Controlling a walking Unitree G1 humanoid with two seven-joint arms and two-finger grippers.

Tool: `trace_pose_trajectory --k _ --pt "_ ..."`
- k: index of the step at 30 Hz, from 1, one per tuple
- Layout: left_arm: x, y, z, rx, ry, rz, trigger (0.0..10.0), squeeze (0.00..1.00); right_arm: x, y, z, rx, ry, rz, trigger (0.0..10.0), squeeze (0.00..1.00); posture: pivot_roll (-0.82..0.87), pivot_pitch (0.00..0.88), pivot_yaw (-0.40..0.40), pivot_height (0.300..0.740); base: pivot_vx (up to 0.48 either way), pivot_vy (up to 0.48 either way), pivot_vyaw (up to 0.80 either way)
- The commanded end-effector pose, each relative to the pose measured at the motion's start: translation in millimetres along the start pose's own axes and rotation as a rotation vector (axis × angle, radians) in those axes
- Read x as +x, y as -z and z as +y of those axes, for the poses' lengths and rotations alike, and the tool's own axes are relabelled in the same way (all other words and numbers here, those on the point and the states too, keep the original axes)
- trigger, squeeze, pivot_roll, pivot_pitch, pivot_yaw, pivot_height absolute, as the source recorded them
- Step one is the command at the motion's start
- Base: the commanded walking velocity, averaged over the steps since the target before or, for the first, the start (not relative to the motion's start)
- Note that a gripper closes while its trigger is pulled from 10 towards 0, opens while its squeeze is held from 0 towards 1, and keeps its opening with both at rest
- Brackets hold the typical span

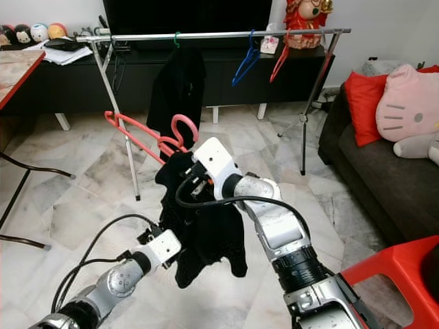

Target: Hang hanger

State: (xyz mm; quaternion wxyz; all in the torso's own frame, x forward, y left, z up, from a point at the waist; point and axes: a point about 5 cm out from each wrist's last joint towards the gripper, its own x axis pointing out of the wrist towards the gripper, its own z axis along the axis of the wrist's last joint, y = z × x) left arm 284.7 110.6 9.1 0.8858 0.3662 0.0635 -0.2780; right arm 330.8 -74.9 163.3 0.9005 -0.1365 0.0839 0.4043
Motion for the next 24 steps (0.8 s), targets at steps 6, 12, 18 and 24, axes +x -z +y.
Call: trace_pose_trajectory --k 6,12,18,24 --pt "0.2 10 1.5 0.072 -0.013 0.092 10.0 0.00 -2.0 -20 -0.3 -0.044 -0.006 -0.058 0.0 0.00 -0.10 0.009 -0.045 0.740 0.000 0.000 0.00" --pt "0.5 15 7.6 0.116 -0.048 0.140 10.0 0.00 -1.9 -21 1.2 -0.047 -0.013 -0.061 0.0 0.00 -0.10 0.010 -0.043 0.740 0.000 0.000 0.00" --pt "-0.4 18 13.2 0.117 -0.117 0.167 10.0 0.00 -1.8 -22 2.7 -0.049 -0.020 -0.062 0.0 0.00 -0.10 0.012 -0.044 0.740 0.000 0.000 0.00" --pt "-1.1 22 22.5 0.116 -0.206 0.209 10.0 0.00 -1.2 -20 6.1 -0.056 -0.034 -0.054 0.0 0.00 -0.10 0.015 -0.046 0.740 0.000 0.000 0.00"
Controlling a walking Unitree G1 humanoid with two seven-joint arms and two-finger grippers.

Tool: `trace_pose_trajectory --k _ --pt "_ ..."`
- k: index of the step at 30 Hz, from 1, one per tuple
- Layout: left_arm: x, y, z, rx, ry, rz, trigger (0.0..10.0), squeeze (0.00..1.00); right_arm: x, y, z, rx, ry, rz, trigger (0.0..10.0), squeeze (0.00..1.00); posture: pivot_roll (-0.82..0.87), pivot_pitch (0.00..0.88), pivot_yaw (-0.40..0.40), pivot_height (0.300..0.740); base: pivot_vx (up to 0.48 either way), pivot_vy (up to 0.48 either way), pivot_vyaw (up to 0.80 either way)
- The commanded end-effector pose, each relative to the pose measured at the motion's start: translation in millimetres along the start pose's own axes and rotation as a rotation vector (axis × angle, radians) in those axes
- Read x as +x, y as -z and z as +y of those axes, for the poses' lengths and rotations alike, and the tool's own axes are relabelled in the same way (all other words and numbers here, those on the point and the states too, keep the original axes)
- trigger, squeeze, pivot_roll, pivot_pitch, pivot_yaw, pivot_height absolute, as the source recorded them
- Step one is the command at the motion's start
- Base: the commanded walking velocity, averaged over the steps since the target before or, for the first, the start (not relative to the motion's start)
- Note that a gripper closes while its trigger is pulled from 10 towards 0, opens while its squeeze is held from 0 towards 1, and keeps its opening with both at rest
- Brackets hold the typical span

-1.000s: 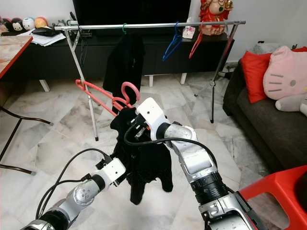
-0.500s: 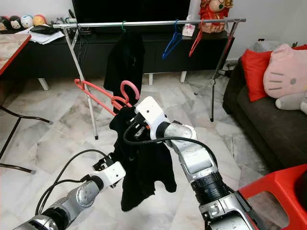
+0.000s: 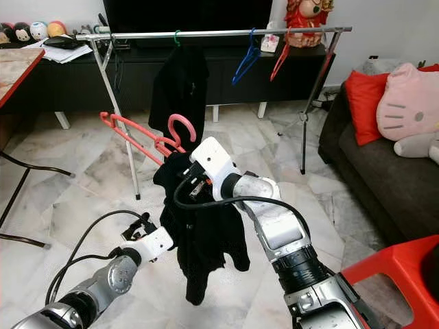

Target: Hang hanger

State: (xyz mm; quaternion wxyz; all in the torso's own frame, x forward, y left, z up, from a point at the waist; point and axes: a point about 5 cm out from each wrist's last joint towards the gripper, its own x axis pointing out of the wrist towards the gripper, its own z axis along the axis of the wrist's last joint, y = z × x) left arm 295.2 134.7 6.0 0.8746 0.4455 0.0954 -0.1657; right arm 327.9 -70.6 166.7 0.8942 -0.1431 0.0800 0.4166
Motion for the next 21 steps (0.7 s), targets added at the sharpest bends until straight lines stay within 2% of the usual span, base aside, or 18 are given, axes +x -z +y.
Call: trace_pose_trajectory --k 1,6,9,15,19,21 --pt "1.3 3 5.6 -0.007 -0.034 0.031 10.0 0.00 -1.3 -15 2.3 -0.038 -0.012 -0.049 0.0 0.00 -0.10 0.015 -0.046 0.740 0.000 0.000 0.00" --pt "1.3 4 6.7 -0.040 -0.046 0.036 10.0 0.00 -1.2 -14 3.0 -0.037 -0.015 -0.048 0.0 0.00 -0.10 0.012 -0.047 0.740 0.000 0.000 0.00" --pt "0.3 8 6.3 -0.064 -0.057 0.074 10.0 0.00 0.4 -15 4.4 -0.051 -0.017 -0.044 0.0 0.00 -0.10 0.012 -0.047 0.740 0.000 0.000 0.00" --pt "-0.8 6 3.0 -0.122 -0.044 0.049 10.0 0.00 1.9 -17 10.6 -0.051 -0.044 -0.052 0.0 0.00 -0.10 0.012 -0.046 0.740 0.000 0.000 0.00" --pt "-0.3 3 8.1 -0.133 -0.119 0.032 10.0 0.00 2.8 -19 14.5 -0.053 -0.060 -0.061 0.0 0.00 -0.11 0.012 -0.045 0.740 0.000 0.000 0.00" --pt "-0.2 5 12.1 -0.168 -0.151 0.043 10.0 0.00 3.5 -19 16.0 -0.053 -0.063 -0.061 0.0 0.00 -0.11 0.012 -0.045 0.740 0.000 0.000 0.00"
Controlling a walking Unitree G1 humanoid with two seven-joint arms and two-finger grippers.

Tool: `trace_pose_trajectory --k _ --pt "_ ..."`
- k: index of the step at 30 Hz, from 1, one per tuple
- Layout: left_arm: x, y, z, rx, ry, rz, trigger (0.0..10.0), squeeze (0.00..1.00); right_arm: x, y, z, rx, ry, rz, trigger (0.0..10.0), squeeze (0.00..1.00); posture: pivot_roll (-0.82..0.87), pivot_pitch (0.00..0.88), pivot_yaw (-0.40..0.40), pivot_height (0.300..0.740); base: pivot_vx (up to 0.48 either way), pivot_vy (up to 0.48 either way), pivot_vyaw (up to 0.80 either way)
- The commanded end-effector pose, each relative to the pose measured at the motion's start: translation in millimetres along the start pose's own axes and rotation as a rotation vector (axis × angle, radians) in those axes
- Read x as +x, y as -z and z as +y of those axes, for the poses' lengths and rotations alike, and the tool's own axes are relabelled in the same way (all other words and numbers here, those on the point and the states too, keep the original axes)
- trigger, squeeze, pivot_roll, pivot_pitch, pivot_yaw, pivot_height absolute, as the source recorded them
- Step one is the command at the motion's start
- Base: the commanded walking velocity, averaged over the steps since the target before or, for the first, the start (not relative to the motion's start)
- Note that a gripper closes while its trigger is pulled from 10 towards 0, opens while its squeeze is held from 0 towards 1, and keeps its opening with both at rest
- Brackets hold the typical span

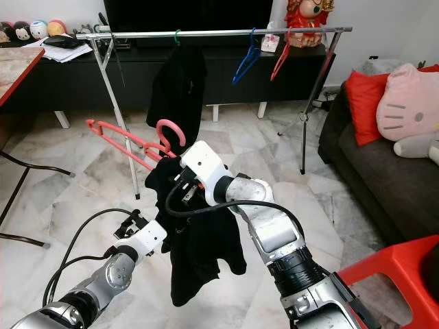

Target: Hang hanger

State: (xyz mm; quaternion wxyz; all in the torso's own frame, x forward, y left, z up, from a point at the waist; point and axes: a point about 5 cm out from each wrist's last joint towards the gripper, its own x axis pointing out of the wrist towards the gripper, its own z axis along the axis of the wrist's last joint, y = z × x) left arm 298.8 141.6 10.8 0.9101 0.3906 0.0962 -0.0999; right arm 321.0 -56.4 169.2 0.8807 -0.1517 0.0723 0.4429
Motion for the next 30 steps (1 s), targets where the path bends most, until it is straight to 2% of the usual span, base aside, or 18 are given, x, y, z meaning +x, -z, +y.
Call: trace_pose_trajectory --k 1,7,8,9,10,11,12,13,14,30 --pt "-0.1 2 4.2 -0.034 -0.039 0.009 10.0 0.00 -1.2 -12 2.5 -0.023 -0.008 -0.048 0.0 0.00 -0.11 0.012 -0.045 0.740 0.000 0.000 0.00" --pt "-1.0 4 1.3 -0.067 0.019 0.022 10.0 0.00 -0.5 -12 4.4 -0.023 -0.019 -0.047 0.0 0.00 -0.10 0.012 -0.047 0.740 0.000 0.000 0.00" --pt "-1.5 5 0.2 -0.062 0.028 0.022 8.7 0.00 -0.5 -12 4.3 -0.024 -0.019 -0.047 0.0 0.00 -0.10 0.010 -0.045 0.740 0.000 0.000 0.00" --pt "-1.5 5 0.2 -0.062 0.028 0.022 8.7 0.00 -0.5 -12 4.3 -0.024 -0.019 -0.047 0.0 0.00 -0.10 0.010 -0.045 0.740 0.000 0.000 0.00" --pt "-2.7 6 -2.2 -0.051 0.044 0.031 4.9 0.00 -0.5 -13 3.9 -0.026 -0.017 -0.049 0.0 0.00 -0.10 0.010 -0.045 0.740 0.000 0.000 0.00" --pt "-3.7 8 -4.7 -0.049 0.057 0.043 3.1 0.00 -0.5 -14 4.1 -0.030 -0.017 -0.051 0.0 0.00 -0.10 0.010 -0.045 0.740 0.000 0.000 0.00" --pt "-3.7 8 -4.7 -0.049 0.057 0.043 3.1 0.00 -0.5 -14 4.1 -0.030 -0.017 -0.051 0.0 0.00 -0.10 0.010 -0.045 0.740 0.000 0.000 0.00" --pt "-4.0 9 -5.7 -0.051 0.062 0.047 1.9 0.00 -0.4 -14 4.6 -0.030 -0.019 -0.052 0.0 0.00 -0.10 0.006 -0.045 0.740 0.000 0.000 0.00" --pt "-4.5 9 -7.5 -0.053 0.075 0.051 0.0 0.00 -0.1 -14 5.7 -0.031 -0.024 -0.053 0.0 0.00 -0.10 0.004 -0.044 0.740 0.000 0.000 0.00" --pt "-7.8 12 -13.3 -0.079 0.108 0.067 0.0 0.00 1.5 -17 12.2 -0.037 -0.050 -0.068 0.0 0.00 -0.10 0.000 -0.043 0.740 0.000 0.000 0.00"
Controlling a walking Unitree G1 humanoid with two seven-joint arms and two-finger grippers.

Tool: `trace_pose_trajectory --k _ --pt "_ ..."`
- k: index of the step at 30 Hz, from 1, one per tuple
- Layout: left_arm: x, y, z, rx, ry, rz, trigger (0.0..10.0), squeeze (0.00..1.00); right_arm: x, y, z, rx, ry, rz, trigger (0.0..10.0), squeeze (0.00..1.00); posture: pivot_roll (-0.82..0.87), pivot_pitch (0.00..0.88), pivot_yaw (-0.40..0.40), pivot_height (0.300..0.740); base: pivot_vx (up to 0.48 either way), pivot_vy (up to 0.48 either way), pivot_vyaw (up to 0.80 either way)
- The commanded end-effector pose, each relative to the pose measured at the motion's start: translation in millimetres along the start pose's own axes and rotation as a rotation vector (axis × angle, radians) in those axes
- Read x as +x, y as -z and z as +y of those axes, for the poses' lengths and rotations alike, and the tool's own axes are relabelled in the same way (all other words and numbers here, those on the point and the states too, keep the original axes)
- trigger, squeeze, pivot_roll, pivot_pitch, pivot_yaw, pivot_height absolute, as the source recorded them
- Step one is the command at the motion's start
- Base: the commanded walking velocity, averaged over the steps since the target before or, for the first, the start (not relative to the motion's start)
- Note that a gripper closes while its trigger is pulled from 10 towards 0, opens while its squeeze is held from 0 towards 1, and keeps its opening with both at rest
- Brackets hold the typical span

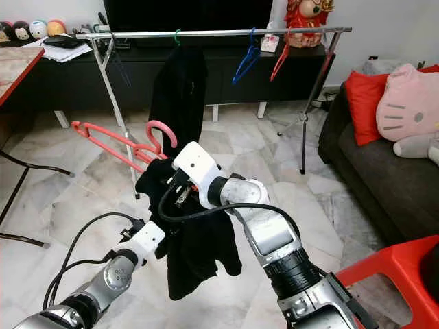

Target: Hang hanger

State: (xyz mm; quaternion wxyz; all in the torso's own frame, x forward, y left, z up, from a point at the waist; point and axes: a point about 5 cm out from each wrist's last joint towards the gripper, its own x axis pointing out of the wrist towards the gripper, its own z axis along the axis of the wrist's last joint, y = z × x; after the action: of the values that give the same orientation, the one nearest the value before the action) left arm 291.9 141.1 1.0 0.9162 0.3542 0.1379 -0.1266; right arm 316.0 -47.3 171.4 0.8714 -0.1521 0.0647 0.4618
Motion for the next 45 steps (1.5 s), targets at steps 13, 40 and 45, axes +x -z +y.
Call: trace_pose_trajectory --k 13,40,45 --pt "-3.9 7 -4.0 -0.012 0.020 0.018 0.0 0.00 -2.2 -15 5.9 -0.027 -0.023 -0.057 0.0 0.00 -0.10 0.010 -0.047 0.740 0.000 0.000 0.00" --pt "-6.0 16 5.7 -0.174 -0.047 0.071 0.0 0.00 -12.5 1 -1.2 -0.001 0.019 -0.003 0.0 0.00 -0.10 0.010 -0.039 0.740 0.000 0.000 0.00" --pt "-8.0 24 12.0 -0.273 -0.096 0.119 0.0 0.00 -21.1 9 -7.8 -0.002 0.042 0.026 0.0 0.00 -0.10 0.012 -0.040 0.740 0.000 0.000 0.00"
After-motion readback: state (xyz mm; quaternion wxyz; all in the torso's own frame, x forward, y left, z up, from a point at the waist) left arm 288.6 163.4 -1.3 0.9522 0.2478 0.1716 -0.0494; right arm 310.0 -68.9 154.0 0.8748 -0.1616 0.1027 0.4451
